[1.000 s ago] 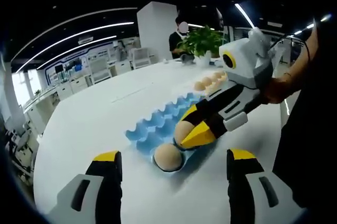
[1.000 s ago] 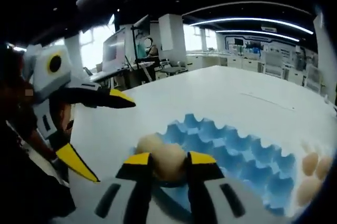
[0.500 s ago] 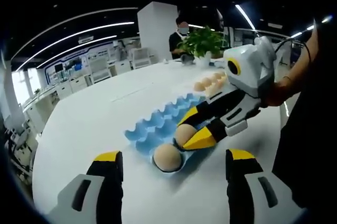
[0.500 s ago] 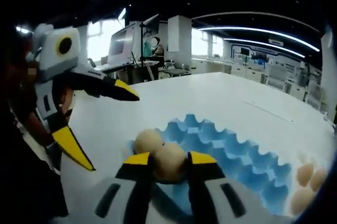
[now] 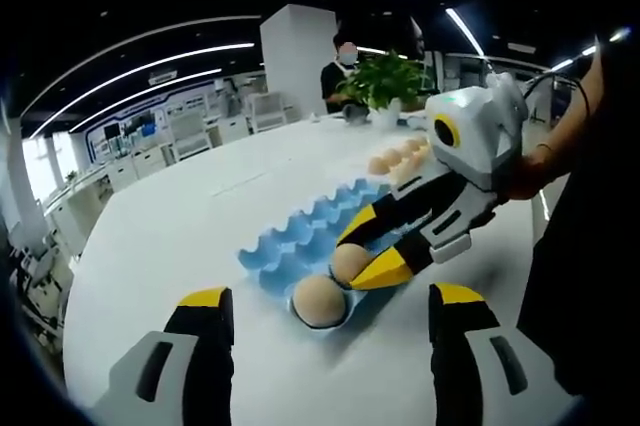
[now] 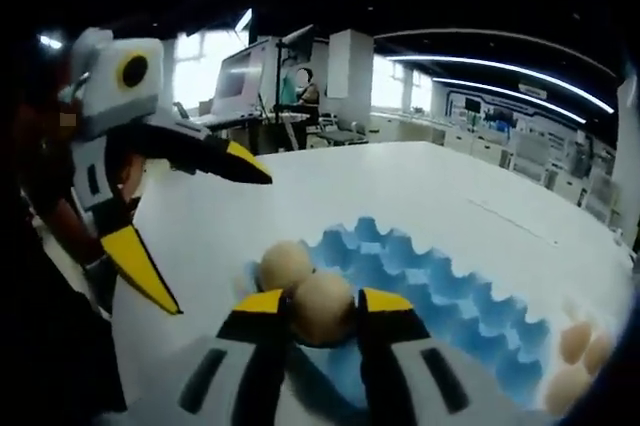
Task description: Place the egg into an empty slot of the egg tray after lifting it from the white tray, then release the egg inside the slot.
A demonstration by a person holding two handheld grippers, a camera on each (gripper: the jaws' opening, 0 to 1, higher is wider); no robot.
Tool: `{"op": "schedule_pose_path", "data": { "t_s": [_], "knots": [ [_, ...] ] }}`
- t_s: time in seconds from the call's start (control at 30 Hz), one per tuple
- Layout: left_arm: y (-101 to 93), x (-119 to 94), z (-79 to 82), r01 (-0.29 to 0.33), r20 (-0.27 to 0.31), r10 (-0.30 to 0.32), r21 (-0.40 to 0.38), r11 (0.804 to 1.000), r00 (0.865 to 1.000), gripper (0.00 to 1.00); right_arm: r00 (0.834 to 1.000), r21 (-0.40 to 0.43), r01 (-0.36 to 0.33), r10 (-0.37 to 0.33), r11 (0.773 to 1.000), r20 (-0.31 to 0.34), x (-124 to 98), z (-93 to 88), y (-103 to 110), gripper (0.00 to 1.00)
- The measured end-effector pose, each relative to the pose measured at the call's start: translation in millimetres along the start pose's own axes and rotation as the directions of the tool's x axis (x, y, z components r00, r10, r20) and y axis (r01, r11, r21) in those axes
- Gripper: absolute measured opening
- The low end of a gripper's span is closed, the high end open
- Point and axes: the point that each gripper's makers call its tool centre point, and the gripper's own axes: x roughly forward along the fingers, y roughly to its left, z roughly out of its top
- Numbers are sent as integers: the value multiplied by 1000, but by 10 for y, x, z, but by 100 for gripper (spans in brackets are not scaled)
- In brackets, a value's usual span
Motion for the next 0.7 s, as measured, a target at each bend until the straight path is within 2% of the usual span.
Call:
{"op": "schedule_pose_path", "data": {
  "t_s": [0.2,0.4,0.43,0.57,0.63,0.7],
  "knots": [
    [-9,14,21,8,8,-8,-11,1000,1000,80,1000,20,1,0,1000,-10,-130,-49,-2,26],
    [-16,19,21,15,6,-15,-4,1000,1000,79,999,100,42,-40,994,-21,-336,-165,-75,26],
    [-19,20,20,17,4,-17,-2,1000,1000,79,999,139,44,-42,989,-18,-377,-171,-82,26],
    [-33,24,35,22,6,-22,1,1000,1000,79,997,180,73,-75,981,5,-508,-125,-153,26],
    [-35,30,45,23,6,-23,5,1000,1000,79,994,176,102,-107,979,19,-596,-92,-215,26],
    [-38,35,51,24,5,-24,6,1000,1000,79,982,194,180,-188,964,27,-731,-89,-388,26]
  ]
}}
